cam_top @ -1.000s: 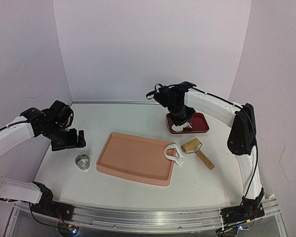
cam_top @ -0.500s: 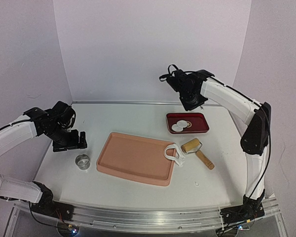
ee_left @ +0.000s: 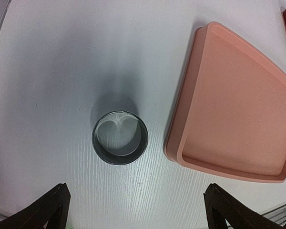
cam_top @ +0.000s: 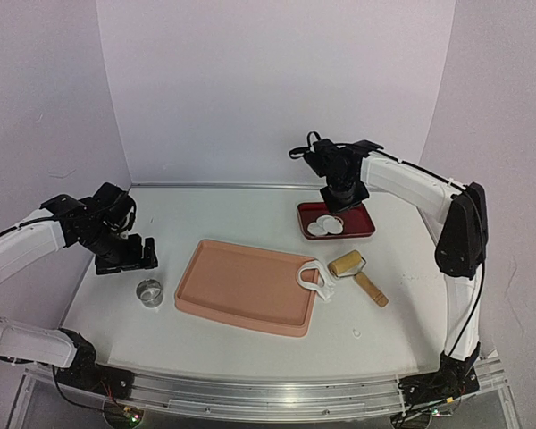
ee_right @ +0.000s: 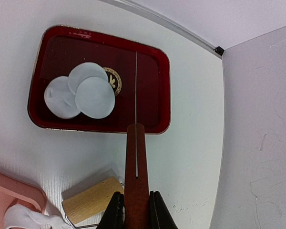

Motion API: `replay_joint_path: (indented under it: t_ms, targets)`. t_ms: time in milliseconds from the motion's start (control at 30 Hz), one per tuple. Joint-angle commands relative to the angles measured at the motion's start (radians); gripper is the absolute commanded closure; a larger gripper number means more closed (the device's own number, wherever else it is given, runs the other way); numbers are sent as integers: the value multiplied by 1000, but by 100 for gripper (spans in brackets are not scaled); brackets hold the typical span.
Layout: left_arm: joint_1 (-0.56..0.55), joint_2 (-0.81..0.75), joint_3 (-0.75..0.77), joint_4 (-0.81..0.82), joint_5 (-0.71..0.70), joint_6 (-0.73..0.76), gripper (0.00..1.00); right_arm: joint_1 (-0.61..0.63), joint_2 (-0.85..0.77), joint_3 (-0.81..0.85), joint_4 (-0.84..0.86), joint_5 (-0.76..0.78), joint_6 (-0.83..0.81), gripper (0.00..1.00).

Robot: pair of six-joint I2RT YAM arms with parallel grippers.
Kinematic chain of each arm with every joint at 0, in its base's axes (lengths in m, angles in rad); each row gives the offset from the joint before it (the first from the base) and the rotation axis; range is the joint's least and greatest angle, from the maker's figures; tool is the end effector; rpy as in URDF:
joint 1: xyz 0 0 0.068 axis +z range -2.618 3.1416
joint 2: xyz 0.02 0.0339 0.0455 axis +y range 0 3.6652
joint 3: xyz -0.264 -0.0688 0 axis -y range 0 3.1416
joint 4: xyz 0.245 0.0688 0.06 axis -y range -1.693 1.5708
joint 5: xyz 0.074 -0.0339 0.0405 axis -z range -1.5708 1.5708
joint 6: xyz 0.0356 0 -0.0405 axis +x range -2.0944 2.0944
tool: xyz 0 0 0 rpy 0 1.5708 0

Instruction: Roll out the dumpling wrappers from the dough

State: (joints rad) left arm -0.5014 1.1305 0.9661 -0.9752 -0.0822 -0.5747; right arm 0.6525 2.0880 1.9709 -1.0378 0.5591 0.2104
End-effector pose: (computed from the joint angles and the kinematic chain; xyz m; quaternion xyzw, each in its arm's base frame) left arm 0.1810 -0.0959 0.2720 -0.0445 0.9750 -0.0751 0.2041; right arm 0.3634 0.2539 0.2786 -0.1506 0.9301 -0.1623 0.2932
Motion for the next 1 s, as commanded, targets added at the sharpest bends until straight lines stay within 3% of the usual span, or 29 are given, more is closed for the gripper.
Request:
replay_joint_path:
  t_ms: [0, 233, 400, 533, 667, 967]
  targets:
    - [-6, -11, 7, 20, -11, 2, 0, 4, -58, 88, -24, 32, -20, 100]
    - [-6, -17, 6, 22, -8, 4, 0, 4, -159, 108, -71, 64, -6, 100]
    - [-7, -17, 6, 24, -8, 5, 0, -1, -324, 89, -107, -40, 66, 100]
    - [-8, -14, 4, 28, -7, 8, 0, -66, -486, -62, -106, -189, 194, 100]
    - [-8, -10, 2, 34, -1, 16, 0, -184, -680, -334, -29, -360, 302, 100]
    - [-10, -16, -1, 39, 4, 21, 0, -424, -937, -760, 160, -737, 535, 100]
